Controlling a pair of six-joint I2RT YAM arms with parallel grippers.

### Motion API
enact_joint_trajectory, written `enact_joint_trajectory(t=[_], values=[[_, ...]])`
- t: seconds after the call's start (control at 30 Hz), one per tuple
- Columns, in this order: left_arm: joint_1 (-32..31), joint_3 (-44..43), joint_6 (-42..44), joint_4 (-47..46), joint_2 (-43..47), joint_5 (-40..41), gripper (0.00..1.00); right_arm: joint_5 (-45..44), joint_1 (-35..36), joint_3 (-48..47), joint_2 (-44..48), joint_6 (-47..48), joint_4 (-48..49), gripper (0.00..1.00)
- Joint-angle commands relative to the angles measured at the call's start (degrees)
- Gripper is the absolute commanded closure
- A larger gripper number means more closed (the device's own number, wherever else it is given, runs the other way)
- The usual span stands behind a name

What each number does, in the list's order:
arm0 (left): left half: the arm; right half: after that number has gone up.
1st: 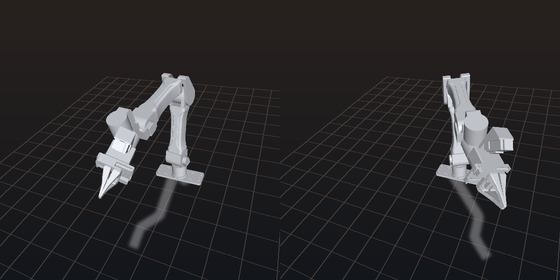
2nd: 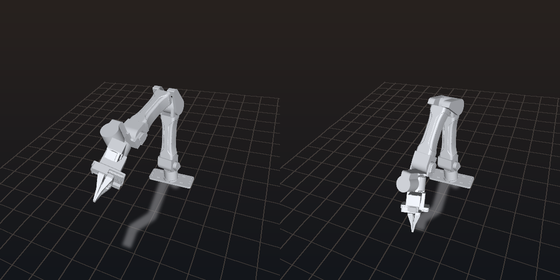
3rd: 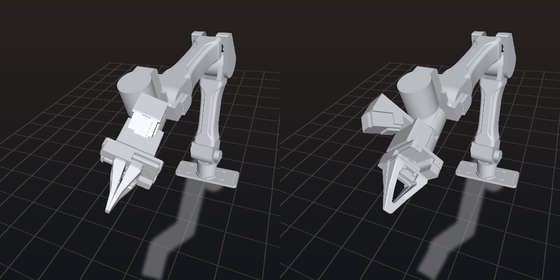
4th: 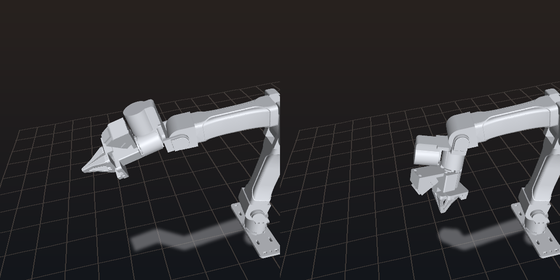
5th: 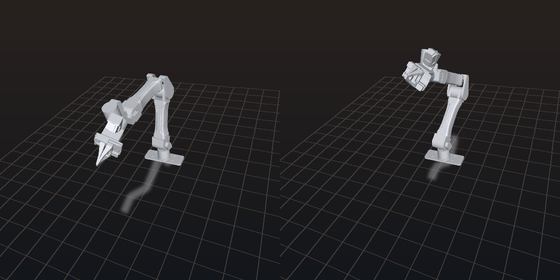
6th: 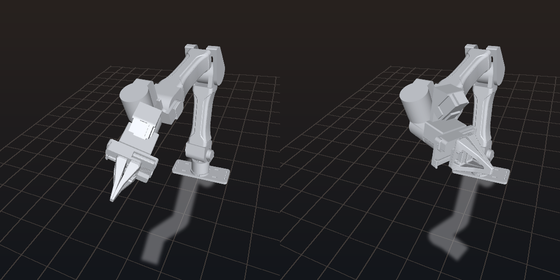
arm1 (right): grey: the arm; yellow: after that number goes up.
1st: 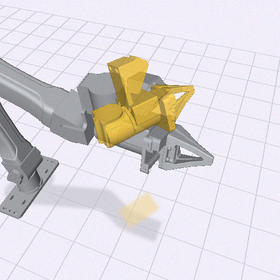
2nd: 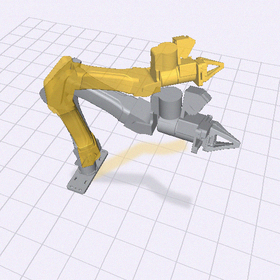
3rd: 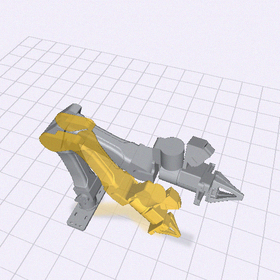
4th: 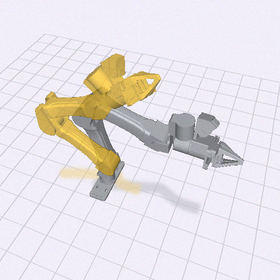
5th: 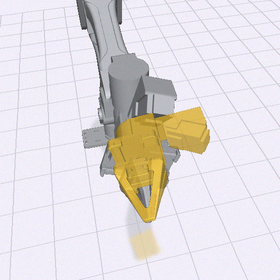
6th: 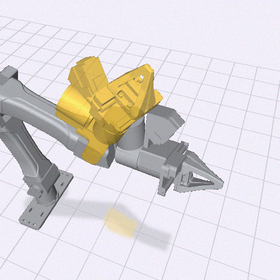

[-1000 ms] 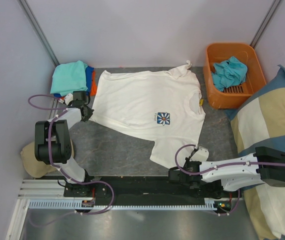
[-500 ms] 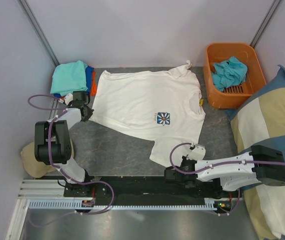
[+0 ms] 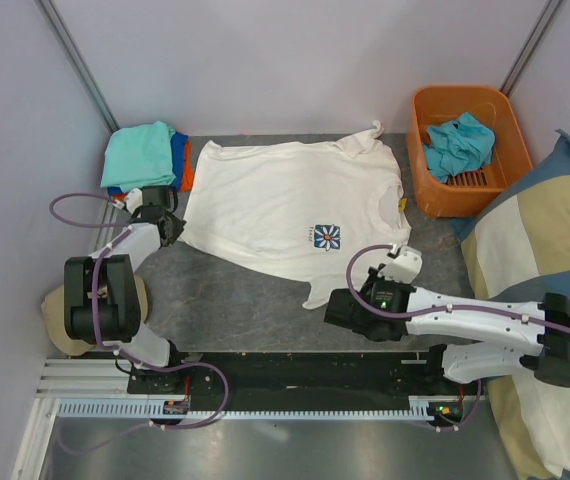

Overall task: Fold and stack the t-shirts
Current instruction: Fold the tshirt

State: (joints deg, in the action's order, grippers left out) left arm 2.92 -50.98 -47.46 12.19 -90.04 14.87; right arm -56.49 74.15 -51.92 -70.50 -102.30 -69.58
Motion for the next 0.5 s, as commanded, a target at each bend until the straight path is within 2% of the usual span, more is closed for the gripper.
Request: enact_joint_trajectory(t=[0.0,0.17,0.47], values=[[0.33,1.93,-0.61,-0.85,2.41,-0.54,0.98,-9.95,-5.06,-3.45,2.65,8.69,-0.91,1.0],[0.25,6.76,-1.84,-0.94,5.83,-2.83,0.98,-12.85,-10.77,-7.05,1.16,18.51,2.42,1.0],[0.16,11.52,-1.84,1.26,15.67,-1.87,0.98,-9.96,-23.07,-7.84,-0.08,40.58,22.45,1.0]])
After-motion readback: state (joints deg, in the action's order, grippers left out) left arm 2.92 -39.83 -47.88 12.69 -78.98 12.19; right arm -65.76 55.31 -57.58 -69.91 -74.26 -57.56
